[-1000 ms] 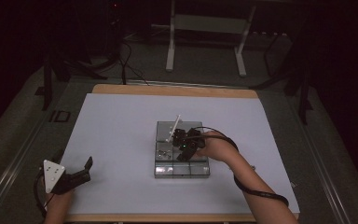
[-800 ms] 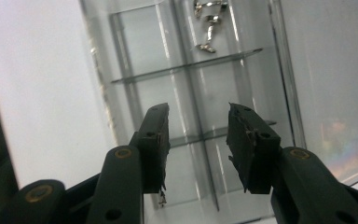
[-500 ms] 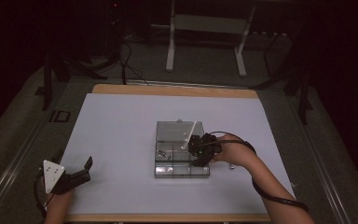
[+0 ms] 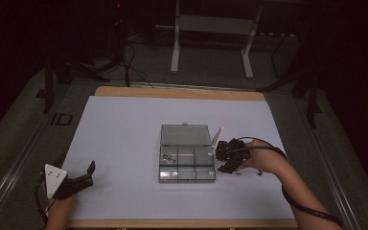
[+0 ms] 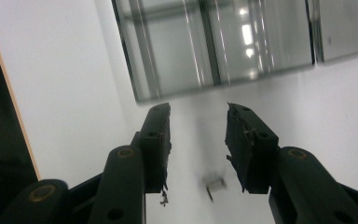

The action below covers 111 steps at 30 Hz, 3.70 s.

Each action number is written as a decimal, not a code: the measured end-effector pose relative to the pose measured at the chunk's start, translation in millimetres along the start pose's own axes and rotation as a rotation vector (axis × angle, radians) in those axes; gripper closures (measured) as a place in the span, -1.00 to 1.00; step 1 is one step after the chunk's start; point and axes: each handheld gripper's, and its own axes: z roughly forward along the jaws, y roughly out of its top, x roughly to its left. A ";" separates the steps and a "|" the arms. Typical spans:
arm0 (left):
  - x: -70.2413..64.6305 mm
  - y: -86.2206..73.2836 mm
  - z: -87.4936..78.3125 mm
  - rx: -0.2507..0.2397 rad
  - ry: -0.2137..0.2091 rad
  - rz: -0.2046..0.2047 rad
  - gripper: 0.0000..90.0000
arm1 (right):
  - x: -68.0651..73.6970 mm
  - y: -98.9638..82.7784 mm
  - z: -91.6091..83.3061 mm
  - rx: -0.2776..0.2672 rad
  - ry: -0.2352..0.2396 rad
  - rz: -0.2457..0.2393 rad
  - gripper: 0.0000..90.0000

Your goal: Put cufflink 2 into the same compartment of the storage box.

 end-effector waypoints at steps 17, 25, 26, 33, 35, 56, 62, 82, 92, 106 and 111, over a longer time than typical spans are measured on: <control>0.8 0.5 0.7 0.007 -0.004 -0.006 -0.98 | 2.1 -62.4 8.5 0.015 -0.015 -0.038 0.26; -0.2 0.3 0.3 0.004 -0.002 0.003 -0.98 | -11.1 -72.8 31.4 0.058 -0.014 -0.025 0.23; -0.2 0.2 0.2 0.002 0.000 0.003 -0.98 | -13.1 -73.4 35.4 0.065 -0.017 -0.017 0.23; -0.3 0.2 0.2 0.003 0.002 0.003 -0.98 | -26.0 -77.2 55.5 0.083 -0.009 0.007 0.25; -0.4 0.2 0.2 0.003 0.002 0.004 -0.98 | -27.5 -76.0 58.2 0.088 -0.004 0.004 0.29; -0.1 0.1 0.1 0.002 0.002 0.000 -0.98 | -31.9 -61.9 58.7 0.115 0.056 0.049 0.59; -0.1 0.1 0.1 0.003 0.002 0.001 -0.98 | -28.4 -56.2 47.6 0.102 0.067 0.054 0.59; 0.0 0.1 0.2 0.003 -0.001 0.000 -0.98 | -5.9 -3.0 -0.4 0.050 0.061 -0.062 0.59; 0.2 0.1 0.1 0.001 -0.003 0.000 -0.98 | 10.9 31.9 -5.8 0.006 0.076 -0.150 0.59; 0.2 0.0 -0.2 -0.002 -0.007 0.003 -0.98 | 27.7 83.2 7.9 -0.054 0.105 -0.245 0.59; 0.4 -0.3 -0.9 -0.008 -0.013 0.007 -0.98 | 31.7 97.4 15.9 -0.086 0.126 -0.264 0.59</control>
